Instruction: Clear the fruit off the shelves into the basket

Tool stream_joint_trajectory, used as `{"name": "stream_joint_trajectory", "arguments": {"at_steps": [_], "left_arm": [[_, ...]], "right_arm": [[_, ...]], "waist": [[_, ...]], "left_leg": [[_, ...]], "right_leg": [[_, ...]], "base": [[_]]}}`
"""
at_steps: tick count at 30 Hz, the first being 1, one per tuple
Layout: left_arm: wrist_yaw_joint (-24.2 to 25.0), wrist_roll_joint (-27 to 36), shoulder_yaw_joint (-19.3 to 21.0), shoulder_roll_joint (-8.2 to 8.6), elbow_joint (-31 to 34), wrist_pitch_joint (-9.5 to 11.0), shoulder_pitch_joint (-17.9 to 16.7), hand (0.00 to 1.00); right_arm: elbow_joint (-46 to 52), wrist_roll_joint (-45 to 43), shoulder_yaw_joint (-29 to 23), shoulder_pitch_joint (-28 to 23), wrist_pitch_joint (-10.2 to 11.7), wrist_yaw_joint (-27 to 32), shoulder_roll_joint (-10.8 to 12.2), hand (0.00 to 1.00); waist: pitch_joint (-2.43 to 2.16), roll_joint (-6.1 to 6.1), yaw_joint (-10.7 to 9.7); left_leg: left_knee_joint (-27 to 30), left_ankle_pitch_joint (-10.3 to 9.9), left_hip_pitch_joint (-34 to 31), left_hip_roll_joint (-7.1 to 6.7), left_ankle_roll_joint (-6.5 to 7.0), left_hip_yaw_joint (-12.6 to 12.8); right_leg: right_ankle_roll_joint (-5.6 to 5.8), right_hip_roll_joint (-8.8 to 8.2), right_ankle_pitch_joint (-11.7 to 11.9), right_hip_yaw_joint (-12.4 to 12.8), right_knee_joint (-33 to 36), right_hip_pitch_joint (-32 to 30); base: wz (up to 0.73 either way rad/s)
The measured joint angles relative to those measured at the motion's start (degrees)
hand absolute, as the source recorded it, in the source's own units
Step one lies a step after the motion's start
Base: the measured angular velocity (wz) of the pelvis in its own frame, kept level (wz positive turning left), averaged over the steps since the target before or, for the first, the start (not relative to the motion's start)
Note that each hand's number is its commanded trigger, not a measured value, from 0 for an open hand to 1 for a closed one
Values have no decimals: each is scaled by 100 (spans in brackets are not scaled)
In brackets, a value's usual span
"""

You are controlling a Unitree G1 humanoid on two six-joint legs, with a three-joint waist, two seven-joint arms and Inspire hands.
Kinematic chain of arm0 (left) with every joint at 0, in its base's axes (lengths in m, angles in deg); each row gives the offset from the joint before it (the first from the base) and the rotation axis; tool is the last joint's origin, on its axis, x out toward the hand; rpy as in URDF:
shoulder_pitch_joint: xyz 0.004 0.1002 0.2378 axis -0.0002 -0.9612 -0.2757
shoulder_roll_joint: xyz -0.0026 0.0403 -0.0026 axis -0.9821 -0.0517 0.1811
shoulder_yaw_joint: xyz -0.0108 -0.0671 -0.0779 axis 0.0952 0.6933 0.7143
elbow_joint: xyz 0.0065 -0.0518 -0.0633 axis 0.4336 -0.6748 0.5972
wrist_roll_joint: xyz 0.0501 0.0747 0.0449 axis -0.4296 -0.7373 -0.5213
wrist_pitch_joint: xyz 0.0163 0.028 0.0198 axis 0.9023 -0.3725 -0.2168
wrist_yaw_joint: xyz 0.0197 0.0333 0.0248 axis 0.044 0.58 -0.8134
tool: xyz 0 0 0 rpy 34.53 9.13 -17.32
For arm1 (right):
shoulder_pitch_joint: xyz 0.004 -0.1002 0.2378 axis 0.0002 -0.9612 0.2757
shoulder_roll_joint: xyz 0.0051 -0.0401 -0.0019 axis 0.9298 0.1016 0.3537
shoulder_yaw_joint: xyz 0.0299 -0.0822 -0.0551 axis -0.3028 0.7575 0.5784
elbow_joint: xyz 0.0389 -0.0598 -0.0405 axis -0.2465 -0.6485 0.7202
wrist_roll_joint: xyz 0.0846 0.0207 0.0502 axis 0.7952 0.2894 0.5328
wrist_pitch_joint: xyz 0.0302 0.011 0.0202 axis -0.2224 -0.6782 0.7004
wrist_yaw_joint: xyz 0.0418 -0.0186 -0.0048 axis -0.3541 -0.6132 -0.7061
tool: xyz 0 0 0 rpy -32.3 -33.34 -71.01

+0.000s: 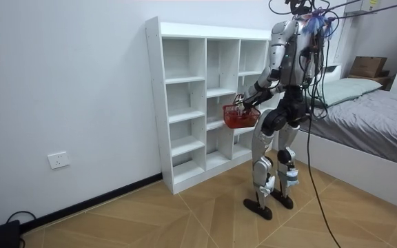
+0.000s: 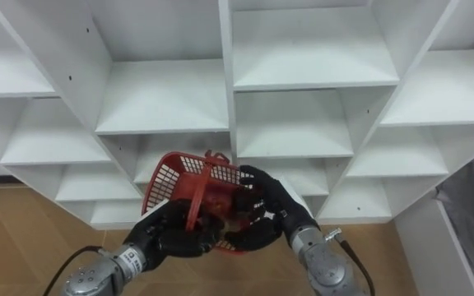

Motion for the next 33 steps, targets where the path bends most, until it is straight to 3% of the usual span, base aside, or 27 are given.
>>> {"name": "stream_joint_trajectory", "arguments": {"at_steps": [17, 26, 30, 33], "left_arm": [[170, 0, -5, 33, -1, 0, 26, 100], [164, -38, 19, -31, 0, -1, -50, 100], [141, -43, 20, -82, 0, -1, -286, 100], [125, -42, 25, -128, 0, -2, -478, 100]], "right_arm": [[-8, -130, 1, -1, 0, 6, 29, 0], [-8, -131, 0, -31, -1, -57, 45, 0], [-10, -116, -10, -213, -1, -57, 51, 0], [-9, -95, -11, -376, -5, -59, 60, 0]], "waist": [[-22, 35, -9], [-29, 28, -8], [-143, 9, -23], [-151, 5, -18]], "left_leg": [[1, -1, 23, 3, 1, -3], [-77, -1, 94, -8, 0, -2], [-158, 0, 265, -52, -1, -8], [-234, 0, 461, -74, -1, -7]], "right_leg": [[-5, 0, 7, -7, 23, 9], [-5, 3, 7, -22, -6, 38], [4, 10, 22, -38, -168, 251], [22, 8, 31, -33, -294, 465]], "base": [[0], [0], [0], [0]]}}
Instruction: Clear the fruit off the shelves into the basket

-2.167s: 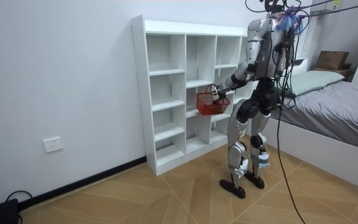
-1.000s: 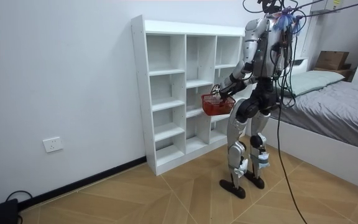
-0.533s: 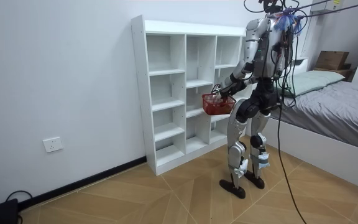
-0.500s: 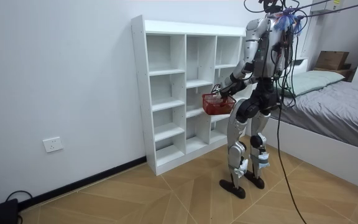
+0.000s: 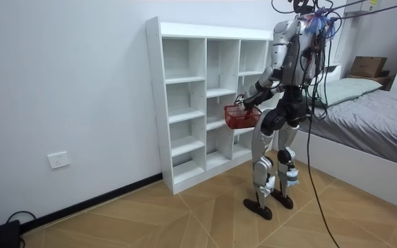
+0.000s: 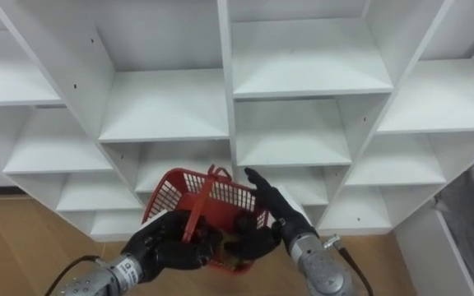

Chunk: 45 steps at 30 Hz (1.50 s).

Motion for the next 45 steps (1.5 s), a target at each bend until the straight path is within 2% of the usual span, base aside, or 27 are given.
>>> {"name": "stream_joint_trajectory", "arguments": {"at_steps": [4, 8, 15, 20, 24, 27, 31, 35, 36, 37, 40, 45], "left_arm": [[-27, -10, 52, -88, -83, 0, -183, 100], [-150, -57, 289, -86, -377, -1, -274, 100], [-483, -246, 1011, -80, -706, -23, -762, 100], [-793, -230, 1388, -74, -1366, -15, -888, 100], [-966, -201, 1635, -73, -2188, -14, -834, 100], [-1147, -170, 1844, -24, -2533, -15, -867, 100], [-1359, -29, 2193, 185, -2786, -4, -863, 100], [-1443, -51, 2326, 226, -2958, -4, -890, 100], [-1442, -57, 2465, 255, -2995, -5, -901, 100], [-1433, -56, 2589, 282, -3019, -13, -934, 100], [-1341, -44, 2869, 326, -3049, -96, -999, 100], [-1323, 18, 3150, 344, -3188, -290, -1007, 100]], "right_arm": [[-33, 42, -15, -102, -14, 2, -8, 0], [-69, 381, -174, -241, -14, 19, -10, 0], [-137, 1211, -894, -687, -17, 149, 22, 0], [-869, 1448, -1247, -802, 31, 457, 28, 0], [-1758, 1569, -1546, -730, 38, 596, 29, 0], [-2212, 1583, -1702, -793, 32, 761, 39, 0], [-2948, 1594, -1928, -778, 34, 950, 126, 0], [-3527, 1576, -2062, -809, 27, 999, 222, 0], [-3726, 1531, -2177, -822, 14, 965, 252, 0], [-3831, 1519, -2292, -860, -29, 947, 271, 0], [-3877, 1516, -2375, -1020, -44, 868, 276, 0], [-4119, 1557, -2376, -1029, -367, 747, 275, 0]], "waist": [[16, -14, 0], [19, -25, 1], [25, -44, -14], [18, -55, -8], [21, -64, -25], [18, -65, -14], [11, -56, -5], [12, -58, -6], [14, -56, -8], [-3, -50, 8], [-6, -32, 39], [-3, -7, 138]], "left_leg": [[-151, 0, 269, -19, 0, 8], [-307, 2, 406, -29, -6, 6], [-423, 0, 467, -96, -6, 3], [-476, 0, 489, -119, -6, -35], [-483, -1, 559, -133, -6, -41], [-483, -9, 571, -133, -15, -49], [-483, -10, 575, -133, -14, -59], [-487, -32, 654, -139, -20, -139], [-486, -54, 674, -136, -23, -146], [-484, -75, 682, -135, -19, -155], [-471, -101, 694, -136, -14, -154], [-471, -138, 753, -135, -19, -143]], "right_leg": [[14, 1, 3, 20, -118, 248], [46, 34, 44, 24, -309, 404], [83, 1, 35, 32, -407, 468], [100, 2, 41, 4, -507, 535], [103, -12, 40, -55, -519, 627], [105, -4, 39, -56, -599, 665], [106, -3, 38, -61, -590, 670], [116, -4, 19, -103, -599, 769], [121, -1, 9, -116, -601, 795], [127, -1, 0, -126, -599, 809], [131, -1, -1, -114, -595, 815], [132, 8, -3, -44, -594, 845]], "base": [[0], [1], [1], [5], [2], [4], [1], [6], [5], [3], [0], [-7]]}}
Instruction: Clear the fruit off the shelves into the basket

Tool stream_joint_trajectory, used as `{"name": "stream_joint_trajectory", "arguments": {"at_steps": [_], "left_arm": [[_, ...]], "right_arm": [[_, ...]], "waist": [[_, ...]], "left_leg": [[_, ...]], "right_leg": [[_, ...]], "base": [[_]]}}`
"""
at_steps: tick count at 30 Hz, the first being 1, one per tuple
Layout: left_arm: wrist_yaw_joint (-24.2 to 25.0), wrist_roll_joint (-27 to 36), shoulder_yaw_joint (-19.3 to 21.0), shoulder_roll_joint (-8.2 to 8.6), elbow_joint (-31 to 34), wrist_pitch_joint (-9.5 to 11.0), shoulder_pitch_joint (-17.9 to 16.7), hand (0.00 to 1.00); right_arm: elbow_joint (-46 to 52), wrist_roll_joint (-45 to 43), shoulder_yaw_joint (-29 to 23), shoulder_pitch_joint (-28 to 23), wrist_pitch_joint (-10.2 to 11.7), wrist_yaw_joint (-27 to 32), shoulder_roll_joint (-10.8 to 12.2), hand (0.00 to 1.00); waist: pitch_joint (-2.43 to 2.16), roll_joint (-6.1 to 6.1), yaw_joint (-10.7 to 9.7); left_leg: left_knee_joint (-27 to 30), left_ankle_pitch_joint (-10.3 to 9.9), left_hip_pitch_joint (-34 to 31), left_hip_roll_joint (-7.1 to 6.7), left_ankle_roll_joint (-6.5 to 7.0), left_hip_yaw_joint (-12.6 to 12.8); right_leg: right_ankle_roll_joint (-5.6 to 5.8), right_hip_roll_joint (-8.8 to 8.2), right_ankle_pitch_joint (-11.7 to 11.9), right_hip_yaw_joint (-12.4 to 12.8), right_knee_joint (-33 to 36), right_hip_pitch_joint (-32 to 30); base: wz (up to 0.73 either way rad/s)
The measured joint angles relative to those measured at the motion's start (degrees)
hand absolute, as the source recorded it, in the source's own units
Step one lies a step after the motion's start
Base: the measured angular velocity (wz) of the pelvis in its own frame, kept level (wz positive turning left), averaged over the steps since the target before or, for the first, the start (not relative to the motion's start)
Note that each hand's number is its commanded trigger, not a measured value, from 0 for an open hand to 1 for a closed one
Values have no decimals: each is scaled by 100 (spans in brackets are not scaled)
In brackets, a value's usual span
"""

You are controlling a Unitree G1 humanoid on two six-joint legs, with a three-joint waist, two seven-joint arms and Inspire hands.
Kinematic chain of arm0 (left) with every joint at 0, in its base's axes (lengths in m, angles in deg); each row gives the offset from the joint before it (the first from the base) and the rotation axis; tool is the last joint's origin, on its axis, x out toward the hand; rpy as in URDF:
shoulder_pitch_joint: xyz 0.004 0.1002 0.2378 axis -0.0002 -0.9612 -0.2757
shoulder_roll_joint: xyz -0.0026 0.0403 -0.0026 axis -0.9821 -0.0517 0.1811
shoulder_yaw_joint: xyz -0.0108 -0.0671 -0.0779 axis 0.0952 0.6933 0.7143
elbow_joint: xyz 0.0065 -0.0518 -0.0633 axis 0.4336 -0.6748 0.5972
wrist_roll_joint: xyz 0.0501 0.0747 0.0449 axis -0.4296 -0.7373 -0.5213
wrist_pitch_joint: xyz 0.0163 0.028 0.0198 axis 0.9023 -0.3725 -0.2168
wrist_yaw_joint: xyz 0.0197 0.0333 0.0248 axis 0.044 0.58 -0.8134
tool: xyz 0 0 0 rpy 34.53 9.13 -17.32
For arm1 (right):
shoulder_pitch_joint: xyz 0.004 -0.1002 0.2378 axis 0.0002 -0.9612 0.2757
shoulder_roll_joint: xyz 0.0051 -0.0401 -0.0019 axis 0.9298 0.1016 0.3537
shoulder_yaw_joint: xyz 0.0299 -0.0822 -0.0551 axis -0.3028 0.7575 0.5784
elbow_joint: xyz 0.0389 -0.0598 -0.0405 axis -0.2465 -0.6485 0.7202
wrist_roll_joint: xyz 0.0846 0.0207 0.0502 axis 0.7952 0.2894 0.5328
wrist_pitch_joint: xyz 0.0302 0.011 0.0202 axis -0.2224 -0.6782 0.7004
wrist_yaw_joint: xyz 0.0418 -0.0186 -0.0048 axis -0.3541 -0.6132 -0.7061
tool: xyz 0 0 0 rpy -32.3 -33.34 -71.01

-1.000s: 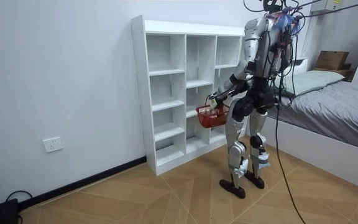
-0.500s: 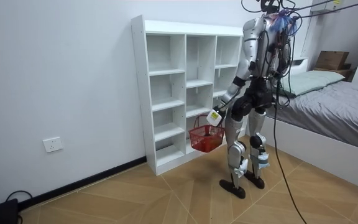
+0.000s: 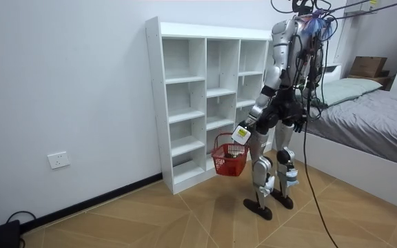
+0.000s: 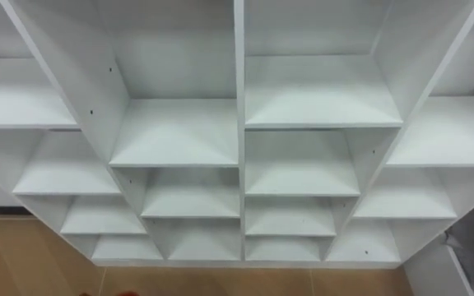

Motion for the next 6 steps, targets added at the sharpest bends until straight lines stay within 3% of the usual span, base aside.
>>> {"name": "stream_joint_trajectory", "arguments": {"at_steps": [6], "left_arm": [[-10, -11, 155, 24, -206, -194, 0, 100]], "right_arm": [[-268, -44, -282, 38, -190, -172, 0, 0]], "waist": [[6, 30, 9]], "left_leg": [[1, -8, 29, -18, 9, -13]], "right_leg": [[22, -18, -22, -12, 1, 41]], "base": [[1]]}}
